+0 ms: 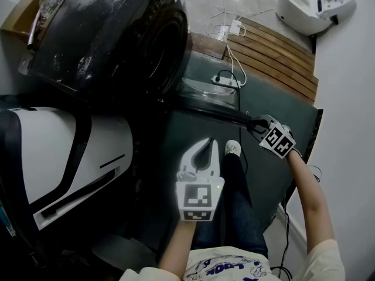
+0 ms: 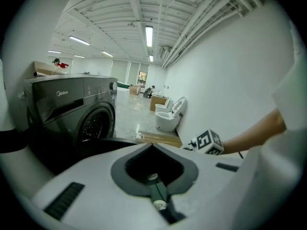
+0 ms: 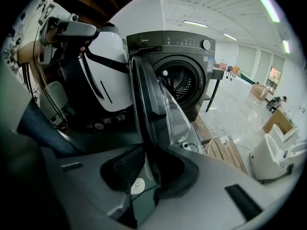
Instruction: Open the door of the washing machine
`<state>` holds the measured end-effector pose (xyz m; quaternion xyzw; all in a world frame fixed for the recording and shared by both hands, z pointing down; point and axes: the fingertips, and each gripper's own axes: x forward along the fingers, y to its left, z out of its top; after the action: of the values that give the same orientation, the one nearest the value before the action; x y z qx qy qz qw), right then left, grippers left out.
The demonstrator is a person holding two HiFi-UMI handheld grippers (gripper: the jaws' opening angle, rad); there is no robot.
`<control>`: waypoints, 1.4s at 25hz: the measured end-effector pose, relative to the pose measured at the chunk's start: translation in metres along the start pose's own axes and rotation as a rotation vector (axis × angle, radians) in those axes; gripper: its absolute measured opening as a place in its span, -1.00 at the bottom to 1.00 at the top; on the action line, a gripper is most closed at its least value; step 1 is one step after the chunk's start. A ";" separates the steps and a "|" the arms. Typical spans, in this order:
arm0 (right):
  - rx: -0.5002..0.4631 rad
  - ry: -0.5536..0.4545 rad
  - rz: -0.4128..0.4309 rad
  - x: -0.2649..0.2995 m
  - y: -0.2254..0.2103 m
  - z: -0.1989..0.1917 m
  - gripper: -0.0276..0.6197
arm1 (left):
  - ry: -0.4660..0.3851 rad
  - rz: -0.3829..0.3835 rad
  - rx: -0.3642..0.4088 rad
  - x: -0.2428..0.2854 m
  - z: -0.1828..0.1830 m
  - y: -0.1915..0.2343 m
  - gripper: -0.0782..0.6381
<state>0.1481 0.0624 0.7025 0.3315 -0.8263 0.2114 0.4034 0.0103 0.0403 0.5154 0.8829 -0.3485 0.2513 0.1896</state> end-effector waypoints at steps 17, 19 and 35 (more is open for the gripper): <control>0.123 -0.069 -0.046 0.000 0.069 -0.009 -0.65 | 0.032 -0.019 -0.014 -0.038 -0.040 -0.024 -0.77; 0.121 -0.075 -0.034 0.000 0.080 -0.010 -0.65 | 0.032 -0.016 -0.017 -0.042 -0.043 -0.027 -0.78; 0.120 -0.097 0.021 0.010 0.147 -0.008 -0.65 | 0.008 0.047 -0.062 -0.065 -0.054 -0.034 -0.78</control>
<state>0.0422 0.1654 0.7030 0.3564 -0.8342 0.2483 0.3398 -0.0235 0.1244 0.5161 0.8671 -0.3760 0.2483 0.2125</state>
